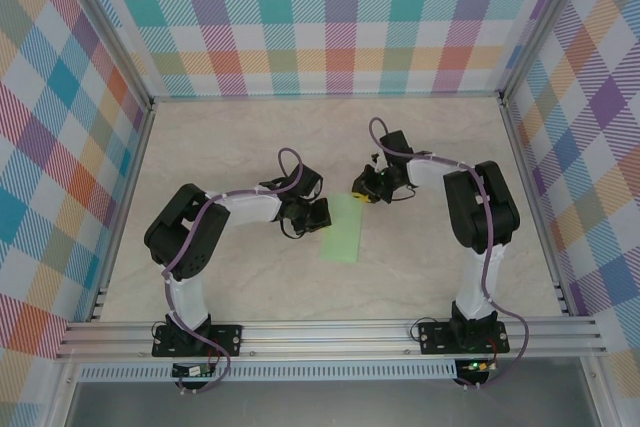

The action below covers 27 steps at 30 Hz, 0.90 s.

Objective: Fold a paper plane with a square sheet of paper (pick it up from the middle)
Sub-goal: Fold the square sheet of paper in half at the center of the table.

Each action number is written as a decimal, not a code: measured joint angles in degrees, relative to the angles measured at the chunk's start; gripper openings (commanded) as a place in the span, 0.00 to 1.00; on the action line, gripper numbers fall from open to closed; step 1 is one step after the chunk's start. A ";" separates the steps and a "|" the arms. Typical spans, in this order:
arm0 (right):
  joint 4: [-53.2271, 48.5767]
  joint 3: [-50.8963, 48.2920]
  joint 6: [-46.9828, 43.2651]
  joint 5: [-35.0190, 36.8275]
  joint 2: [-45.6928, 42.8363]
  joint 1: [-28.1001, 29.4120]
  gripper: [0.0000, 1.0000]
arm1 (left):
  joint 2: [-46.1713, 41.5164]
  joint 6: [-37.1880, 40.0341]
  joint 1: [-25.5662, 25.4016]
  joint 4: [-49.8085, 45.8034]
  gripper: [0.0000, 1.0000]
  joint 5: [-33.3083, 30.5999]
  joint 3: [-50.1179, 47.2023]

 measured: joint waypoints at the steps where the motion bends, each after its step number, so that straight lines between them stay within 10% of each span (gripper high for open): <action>1: -0.92 0.90 0.00 -0.02 0.00 0.13 0.18 | 0.00 0.00 0.00 0.00 0.00 0.00 0.00; 27: -1.49 -2.12 -1.33 -1.03 -0.96 0.44 0.15 | -0.61 0.00 0.00 1.46 0.00 -0.04 -1.36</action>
